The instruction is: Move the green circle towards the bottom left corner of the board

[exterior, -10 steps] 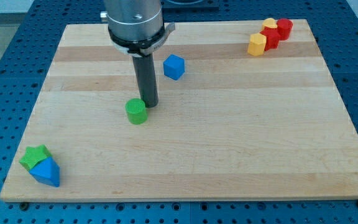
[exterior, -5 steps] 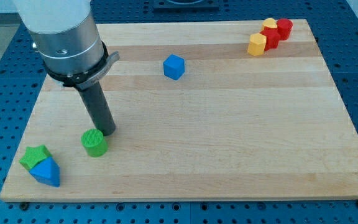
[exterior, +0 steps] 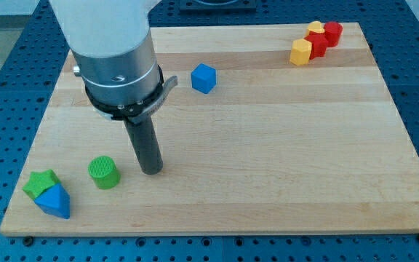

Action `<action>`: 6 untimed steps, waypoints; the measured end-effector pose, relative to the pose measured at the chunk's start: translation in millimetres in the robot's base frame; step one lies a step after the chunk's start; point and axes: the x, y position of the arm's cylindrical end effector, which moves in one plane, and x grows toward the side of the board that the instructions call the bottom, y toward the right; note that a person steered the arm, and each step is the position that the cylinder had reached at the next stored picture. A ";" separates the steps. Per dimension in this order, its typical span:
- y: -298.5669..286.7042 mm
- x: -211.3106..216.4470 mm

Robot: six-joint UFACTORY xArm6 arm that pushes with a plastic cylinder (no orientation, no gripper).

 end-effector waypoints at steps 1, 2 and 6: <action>-5.2 2.9; -25.9 5.7; -68.7 20.6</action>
